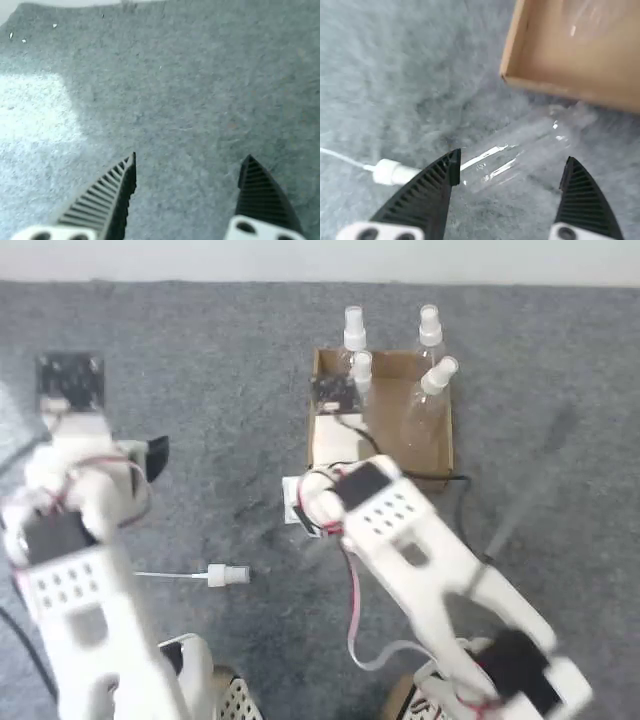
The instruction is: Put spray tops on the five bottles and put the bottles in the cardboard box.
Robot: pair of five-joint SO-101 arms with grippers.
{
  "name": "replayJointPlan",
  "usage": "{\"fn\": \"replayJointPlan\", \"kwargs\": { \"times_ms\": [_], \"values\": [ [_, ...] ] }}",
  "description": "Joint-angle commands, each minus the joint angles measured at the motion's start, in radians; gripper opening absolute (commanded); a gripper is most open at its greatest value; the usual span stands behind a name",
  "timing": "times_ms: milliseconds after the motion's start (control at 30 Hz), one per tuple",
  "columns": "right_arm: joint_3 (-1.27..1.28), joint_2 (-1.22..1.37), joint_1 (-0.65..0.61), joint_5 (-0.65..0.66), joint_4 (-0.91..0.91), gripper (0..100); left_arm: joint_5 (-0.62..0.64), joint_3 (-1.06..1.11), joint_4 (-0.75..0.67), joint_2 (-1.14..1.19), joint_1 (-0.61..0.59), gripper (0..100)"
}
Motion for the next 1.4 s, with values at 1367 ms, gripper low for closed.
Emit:
{"fn": "replayJointPlan", "kwargs": {
  "times_ms": [1367],
  "values": [
    [0.021,0.102,-0.085,0.048,0.148,0.5,-0.086,-0.254,0.081,0.304,-0.012,30]
  ]
}}
